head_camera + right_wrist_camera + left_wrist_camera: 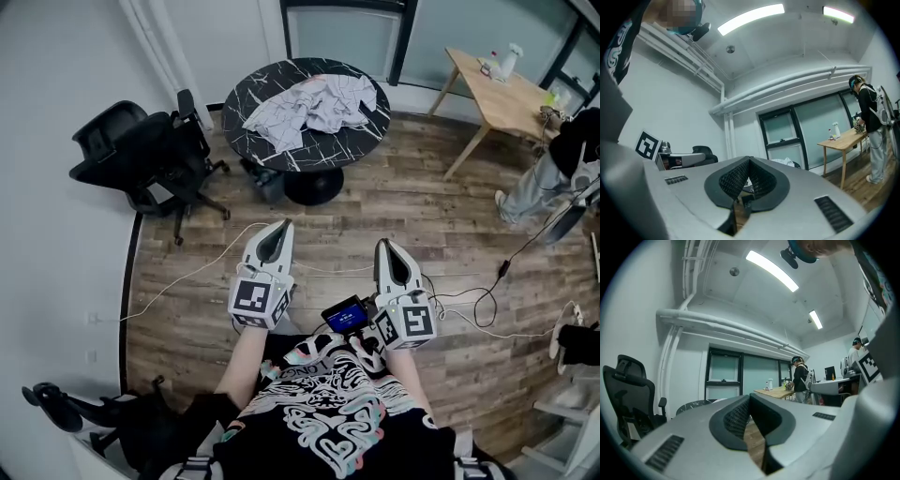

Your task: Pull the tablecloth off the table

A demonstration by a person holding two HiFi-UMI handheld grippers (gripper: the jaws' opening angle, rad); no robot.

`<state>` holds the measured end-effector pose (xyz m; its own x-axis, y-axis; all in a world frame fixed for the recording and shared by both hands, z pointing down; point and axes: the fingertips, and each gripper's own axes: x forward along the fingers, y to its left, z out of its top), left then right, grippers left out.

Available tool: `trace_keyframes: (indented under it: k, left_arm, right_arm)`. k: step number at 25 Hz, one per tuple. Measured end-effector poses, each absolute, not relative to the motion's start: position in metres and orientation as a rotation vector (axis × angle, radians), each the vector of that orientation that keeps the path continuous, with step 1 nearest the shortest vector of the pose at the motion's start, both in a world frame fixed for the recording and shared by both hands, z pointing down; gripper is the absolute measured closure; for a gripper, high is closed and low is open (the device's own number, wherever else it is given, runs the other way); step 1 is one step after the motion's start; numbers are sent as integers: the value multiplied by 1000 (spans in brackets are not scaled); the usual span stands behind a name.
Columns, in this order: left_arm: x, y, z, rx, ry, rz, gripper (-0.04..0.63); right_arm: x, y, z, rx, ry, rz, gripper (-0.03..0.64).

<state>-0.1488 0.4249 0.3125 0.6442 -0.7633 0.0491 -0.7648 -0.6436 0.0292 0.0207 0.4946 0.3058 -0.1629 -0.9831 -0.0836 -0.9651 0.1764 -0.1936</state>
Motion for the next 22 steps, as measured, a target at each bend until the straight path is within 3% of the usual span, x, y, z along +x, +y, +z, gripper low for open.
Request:
trace_keyframes:
  k: [17,22]
  left_arm:
    - [-121,415,312,2807,-1171,-42,581]
    - [-120,390,297,2786,-1095,-258,586]
  right_arm:
    - [45,477,316,-1850,2234,-287,601]
    - [42,451,319,-1836,2298,-255,600]
